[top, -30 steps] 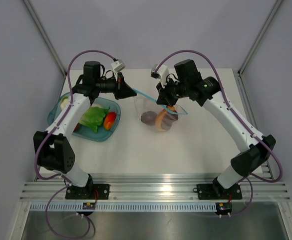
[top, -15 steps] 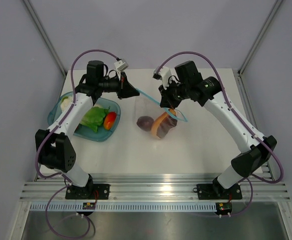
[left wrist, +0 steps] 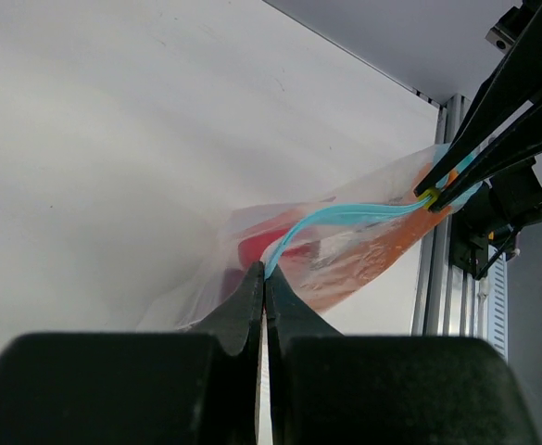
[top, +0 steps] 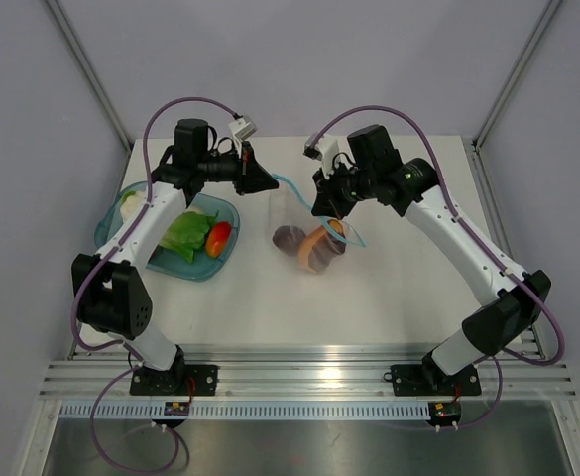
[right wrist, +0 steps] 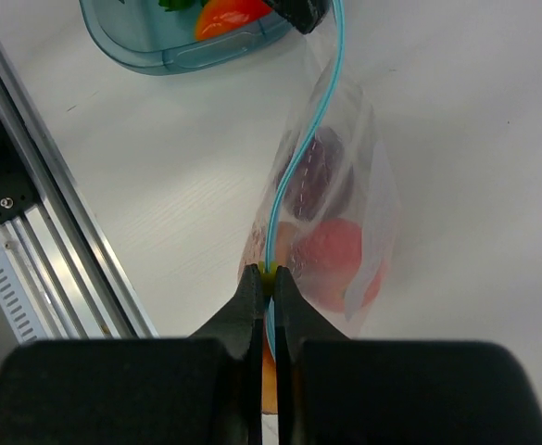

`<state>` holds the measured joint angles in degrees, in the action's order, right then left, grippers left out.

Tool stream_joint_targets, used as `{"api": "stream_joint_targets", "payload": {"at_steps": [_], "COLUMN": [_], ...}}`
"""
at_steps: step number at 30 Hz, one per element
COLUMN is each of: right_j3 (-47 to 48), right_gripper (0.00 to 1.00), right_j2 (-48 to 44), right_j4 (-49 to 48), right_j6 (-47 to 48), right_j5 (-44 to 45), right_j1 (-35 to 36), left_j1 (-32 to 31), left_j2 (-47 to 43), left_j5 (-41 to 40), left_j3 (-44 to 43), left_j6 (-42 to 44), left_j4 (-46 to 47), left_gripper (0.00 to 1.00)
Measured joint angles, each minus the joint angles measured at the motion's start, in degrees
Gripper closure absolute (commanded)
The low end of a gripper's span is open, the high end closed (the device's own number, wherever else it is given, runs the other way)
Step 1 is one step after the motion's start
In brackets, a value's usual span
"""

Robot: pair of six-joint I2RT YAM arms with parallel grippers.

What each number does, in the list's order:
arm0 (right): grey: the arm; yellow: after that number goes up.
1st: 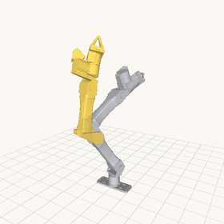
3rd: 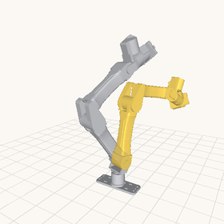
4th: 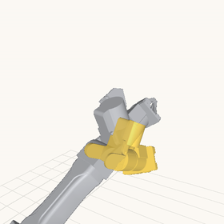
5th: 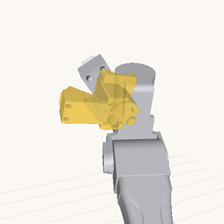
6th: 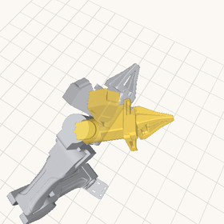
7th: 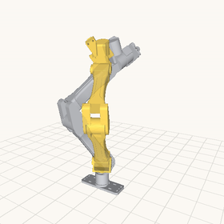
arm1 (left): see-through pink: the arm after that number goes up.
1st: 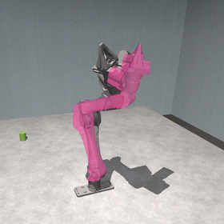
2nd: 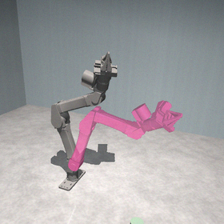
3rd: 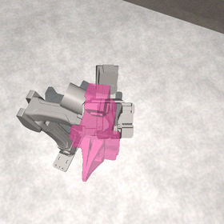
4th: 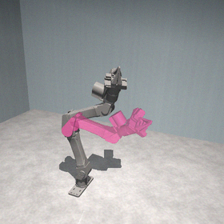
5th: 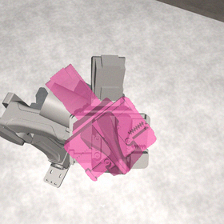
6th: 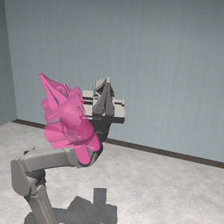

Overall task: Place the food in the zip-top bag and seal the zipper
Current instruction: Zip the zipper food storage bag at the center of the board.

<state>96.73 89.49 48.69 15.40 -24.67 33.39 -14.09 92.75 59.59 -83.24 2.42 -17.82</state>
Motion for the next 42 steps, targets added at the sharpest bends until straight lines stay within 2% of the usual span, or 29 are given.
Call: {"api": "stream_joint_targets", "payload": {"at_steps": [12, 14, 15, 17, 18, 22, 24, 26, 30, 42], "right_j3": [5.0, 5.0, 5.0, 5.0, 5.1, 5.3, 5.3, 5.3, 4.9, -1.3], "right_gripper": [0.99, 1.00, 1.00, 1.00, 1.00, 1.00, 1.00, 1.00, 1.00, 1.00], "right_j2": [6.6, 6.6, 6.6, 6.6, 6.6, 6.6, 6.6, 6.6, 5.9, -2.0], "right_j4": [1.0, 0.9, 0.9, 0.7, 0.6, 0.4, 0.5, 0.4, 0.0, -1.3], "right_j6": [-5.4, -6.1, -6.5, -7.0, -7.3, -8.0, -8.2, -8.2, -7.6, -0.5], "right_j5": [1.7, 1.7, 2.2, 3.1, 3.7, 5.4, 6.1, 6.7, 7.0, -0.2], "right_j1": [0.2, 0.2, 0.3, 0.3, 0.3, 0.4, 0.4, 0.5, 0.9, 1.1], "left_j1": [-1.7, -1.7, -1.7, -1.7, -1.7, -1.7, -1.7, -1.7, -1.8, -3.6], "left_j2": [0.0, 0.1, 0.3, 0.9, 1.1, 0.8, 0.1, -0.7, -1.7, -4.4], "left_j5": [-0.1, -0.2, -0.7, -1.7, -2.3, -5.0, -6.5, -7.6, -7.3, -1.9], "left_j3": [0.0, -0.5, -1.3, -3.4, -4.3, -6.3, -6.5, -7.0, -8.3, -13.1], "left_j6": [-0.8, -0.9, -0.9, -0.8, -1.0, -0.8, -0.7, -0.3, 3.3, 27.8], "left_j4": [-0.1, -0.6, -1.4, -2.8, -3.5, -4.3, -5.0, -6.2, -7.4, -17.3], "left_gripper": [0.99, 0.81, 0.63, 0.48, 0.36, 0.23, 0.23, 0.29, 0.32, 0.31]}}
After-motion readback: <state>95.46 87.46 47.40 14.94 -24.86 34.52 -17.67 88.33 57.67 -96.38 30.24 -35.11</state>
